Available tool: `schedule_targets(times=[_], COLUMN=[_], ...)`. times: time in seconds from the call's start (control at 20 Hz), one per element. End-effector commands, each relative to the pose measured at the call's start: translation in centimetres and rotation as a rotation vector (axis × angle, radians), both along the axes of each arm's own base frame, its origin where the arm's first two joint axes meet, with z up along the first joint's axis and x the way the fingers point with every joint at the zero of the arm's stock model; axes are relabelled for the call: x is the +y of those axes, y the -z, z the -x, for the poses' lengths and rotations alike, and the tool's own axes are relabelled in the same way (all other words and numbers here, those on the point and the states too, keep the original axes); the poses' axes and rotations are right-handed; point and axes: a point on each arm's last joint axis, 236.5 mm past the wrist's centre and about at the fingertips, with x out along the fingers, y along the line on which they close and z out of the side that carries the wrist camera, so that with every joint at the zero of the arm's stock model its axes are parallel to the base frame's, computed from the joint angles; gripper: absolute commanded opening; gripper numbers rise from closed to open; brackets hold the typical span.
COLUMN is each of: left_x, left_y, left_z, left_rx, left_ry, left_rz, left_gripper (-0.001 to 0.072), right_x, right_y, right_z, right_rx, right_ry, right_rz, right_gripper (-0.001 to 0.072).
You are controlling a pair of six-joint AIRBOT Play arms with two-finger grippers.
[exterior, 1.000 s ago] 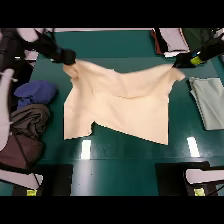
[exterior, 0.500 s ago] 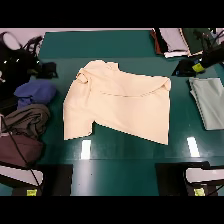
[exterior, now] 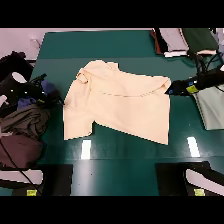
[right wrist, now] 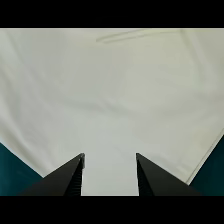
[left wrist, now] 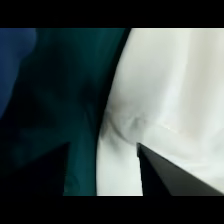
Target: Fold the shirts.
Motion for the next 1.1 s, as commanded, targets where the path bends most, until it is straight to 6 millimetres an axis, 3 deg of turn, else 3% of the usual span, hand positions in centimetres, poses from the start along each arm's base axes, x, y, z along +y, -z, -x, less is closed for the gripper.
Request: schedule_targets(times=[0.0, 0.2, 0.25, 0.3, 0.35, 0.5, 0.6, 0.7, 0.8, 0.9, 1.05], left_x=[-0.8, -4.1, -4.9, -5.3, -5.3, -5.1, -4.9, -4.8, -4.8, -4.8, -4.9], left_y=[1.4, 1.2, 1.2, 1.0, 0.6, -1.9, -4.6, -6.6, -7.4, -7.4, -7.4], left_z=[-0.7, -1.1, -1.0, -1.0, -1.1, -2.0, -3.1, -3.6, -3.6, -3.6, -3.6], left_rx=[-0.044, -0.074, -0.075, -0.078, -0.08, -0.107, -0.189, -0.252, -0.273, -0.273, -0.272], left_ry=[-0.052, 0.012, 0.032, 0.044, 0.049, 0.091, 0.103, 0.103, 0.105, 0.105, 0.106], left_rz=[0.024, 0.023, 0.024, 0.025, 0.028, 0.016, -0.002, -0.012, -0.015, -0.015, -0.014], left_gripper=[0.0521, 0.0505, 0.034, 0.0125, 0.0028, 0.0026, 0.0026, 0.0026, 0.0026, 0.0026, 0.0026], right_x=[0.5, 0.4, 0.4, 0.1, -0.3, -3.3, -5.7, -6.4, -5.9, -4.8, -2.3], right_y=[0.3, 0.3, 0.4, 0.6, 1.0, 4.5, 8.0, 10.8, 13.2, 14.9, 15.6], right_z=[1.3, 1.7, 2.0, 2.5, 3.1, 6.2, 10.5, 14.6, 18.1, 19.9, 19.1], right_rx=[-0.004, 0.014, 0.027, 0.047, 0.074, 0.185, 0.307, 0.431, 0.538, 0.594, 0.567], right_ry=[0.001, 0.006, 0.0, -0.004, 0.002, 0.093, 0.192, 0.279, 0.354, 0.376, 0.414], right_rz=[-0.004, -0.007, -0.003, 0.003, 0.0, 0.015, 0.026, -0.029, -0.098, -0.129, -0.241], right_gripper=[0.0378, 0.0378, 0.0378, 0.0378, 0.0379, 0.0378, 0.0392, 0.0524, 0.052, 0.0465, 0.0449])
